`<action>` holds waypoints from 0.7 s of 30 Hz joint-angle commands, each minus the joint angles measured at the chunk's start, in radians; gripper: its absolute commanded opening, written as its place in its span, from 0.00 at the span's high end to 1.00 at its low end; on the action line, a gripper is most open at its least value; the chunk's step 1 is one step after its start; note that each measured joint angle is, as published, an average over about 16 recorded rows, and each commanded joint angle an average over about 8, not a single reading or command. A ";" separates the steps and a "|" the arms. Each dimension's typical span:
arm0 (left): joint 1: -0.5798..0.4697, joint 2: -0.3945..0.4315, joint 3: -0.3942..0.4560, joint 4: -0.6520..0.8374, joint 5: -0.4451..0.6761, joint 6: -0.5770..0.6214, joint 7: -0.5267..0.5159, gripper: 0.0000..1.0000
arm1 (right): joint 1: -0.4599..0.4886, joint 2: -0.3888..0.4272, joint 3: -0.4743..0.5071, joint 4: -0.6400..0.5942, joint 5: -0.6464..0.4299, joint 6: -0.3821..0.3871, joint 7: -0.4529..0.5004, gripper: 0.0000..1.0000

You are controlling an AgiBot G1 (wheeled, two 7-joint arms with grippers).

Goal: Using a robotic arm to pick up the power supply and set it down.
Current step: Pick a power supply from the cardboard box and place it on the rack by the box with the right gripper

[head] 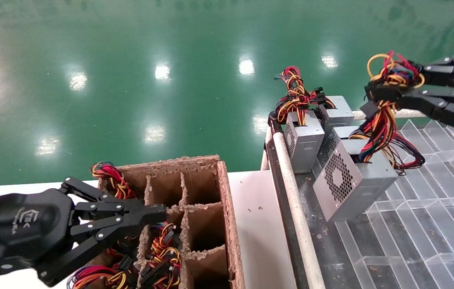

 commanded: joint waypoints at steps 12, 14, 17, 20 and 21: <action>0.000 0.000 0.000 0.000 0.000 0.000 0.000 1.00 | -0.096 -0.118 -0.020 -0.215 0.047 0.009 -0.122 1.00; 0.000 0.000 0.000 0.000 0.000 0.000 0.000 1.00 | -0.103 -0.143 -0.019 -0.254 0.053 0.010 -0.140 1.00; 0.000 0.000 0.000 0.000 0.000 0.000 0.000 1.00 | -0.107 -0.177 -0.019 -0.305 0.058 0.010 -0.163 1.00; 0.000 0.000 0.000 0.000 0.000 0.000 0.000 1.00 | -0.105 -0.206 -0.021 -0.347 0.057 0.010 -0.183 1.00; 0.000 0.000 0.000 0.000 0.000 0.000 0.000 1.00 | -0.103 -0.214 -0.022 -0.358 0.056 0.009 -0.188 1.00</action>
